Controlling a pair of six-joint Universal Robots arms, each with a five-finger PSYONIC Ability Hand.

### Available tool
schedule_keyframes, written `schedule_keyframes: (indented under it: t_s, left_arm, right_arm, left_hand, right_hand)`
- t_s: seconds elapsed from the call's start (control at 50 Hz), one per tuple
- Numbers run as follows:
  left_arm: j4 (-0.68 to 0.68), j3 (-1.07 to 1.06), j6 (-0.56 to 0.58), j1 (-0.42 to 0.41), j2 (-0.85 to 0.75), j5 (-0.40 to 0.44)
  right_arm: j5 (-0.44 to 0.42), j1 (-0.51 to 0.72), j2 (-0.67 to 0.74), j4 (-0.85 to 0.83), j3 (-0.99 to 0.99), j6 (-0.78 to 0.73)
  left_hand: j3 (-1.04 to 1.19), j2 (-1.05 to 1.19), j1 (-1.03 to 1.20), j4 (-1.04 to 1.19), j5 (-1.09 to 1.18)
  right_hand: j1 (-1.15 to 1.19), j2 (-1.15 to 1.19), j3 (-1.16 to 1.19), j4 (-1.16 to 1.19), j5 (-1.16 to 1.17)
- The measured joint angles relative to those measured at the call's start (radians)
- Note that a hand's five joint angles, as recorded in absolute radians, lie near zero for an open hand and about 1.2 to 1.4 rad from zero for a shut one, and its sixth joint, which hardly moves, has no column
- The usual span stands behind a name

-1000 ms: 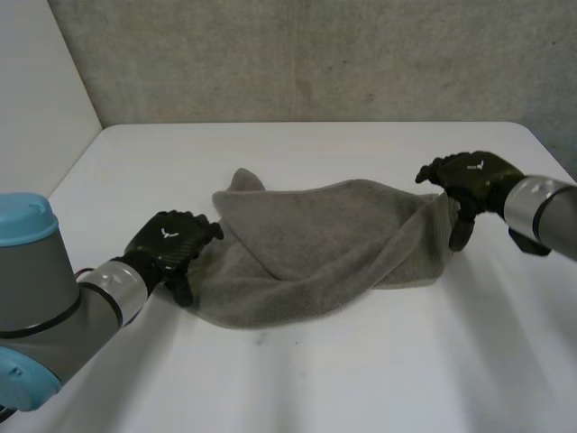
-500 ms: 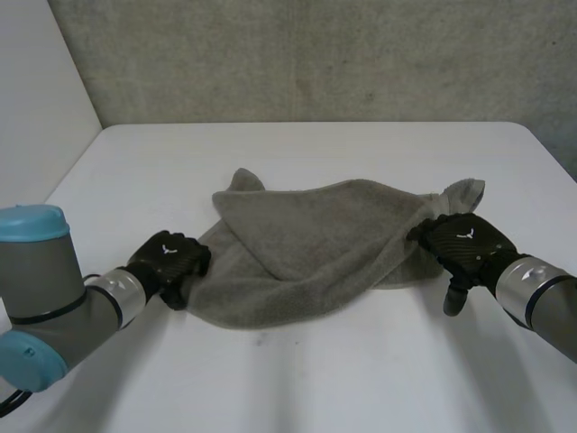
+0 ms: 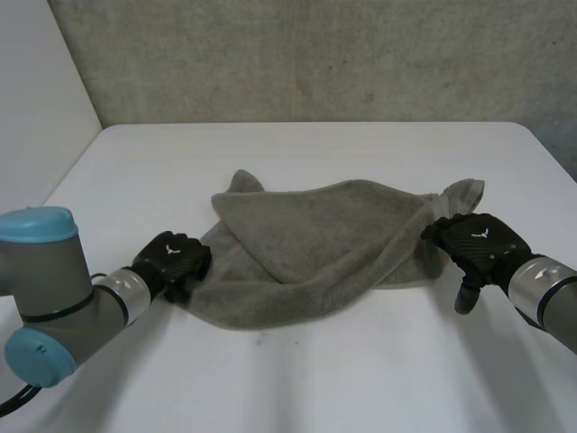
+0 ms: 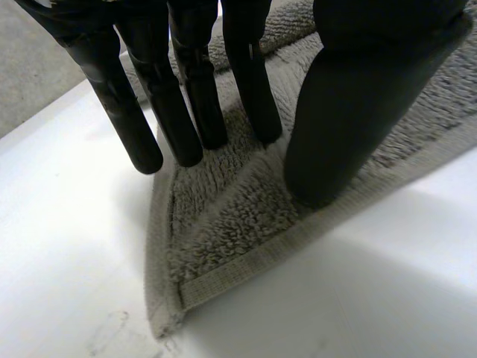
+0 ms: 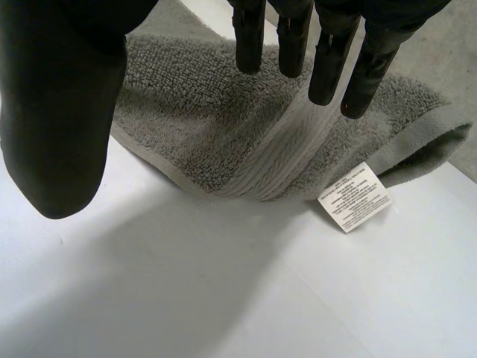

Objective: Fold the towel.

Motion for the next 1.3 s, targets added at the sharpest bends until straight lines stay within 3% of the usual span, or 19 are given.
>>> schedule_keyframes:
  t_s: [0.1, 0.26, 0.46, 0.62, 0.94, 1.3]
  left_arm:
    - [0.004, -0.001, -0.001, 0.000, 0.019, -0.004]
    - [0.005, -0.002, -0.002, 0.000, 0.032, -0.005]
    - [0.006, 0.010, -0.001, -0.006, -0.006, 0.000]
    - [0.006, 0.041, -0.001, -0.012, -0.027, -0.004]
    - [0.003, 0.050, -0.007, -0.023, 0.001, -0.009]
    - [-0.033, 0.061, -0.145, -0.018, 0.228, -0.067]
  right_arm:
    - [0.000, -0.005, 0.000, 0.000, 0.001, 0.000]
    - [0.002, -0.005, 0.000, 0.000, 0.001, 0.000]
    - [0.003, -0.005, 0.000, 0.000, 0.001, 0.000]
    - [0.003, -0.013, 0.000, -0.001, -0.003, 0.000]
    - [0.000, -0.017, 0.000, 0.005, -0.012, -0.001]
    - [-0.035, -0.062, -0.024, 0.279, -0.048, -0.184]
  left_hand:
    - [-0.114, -0.114, -0.118, -0.111, -0.123]
    - [-0.112, -0.111, -0.124, -0.111, -0.117]
    - [0.065, 0.070, 0.059, 0.067, 0.056]
    - [0.430, 0.436, 0.411, 0.433, 0.417]
    - [0.499, 0.500, 0.446, 0.502, 0.473]
    - [0.500, 0.501, 0.452, 0.503, 0.473]
  right_hand:
    - [0.000, 0.000, 0.000, 0.000, 0.000]
    - [0.000, 0.000, 0.000, 0.000, 0.000]
    - [0.000, 0.000, 0.000, 0.000, 0.000]
    - [0.000, 0.000, 0.000, 0.000, 0.000]
    - [0.000, 0.000, 0.000, 0.000, 0.000]
    - [0.107, 0.069, 0.090, 0.069, 0.109]
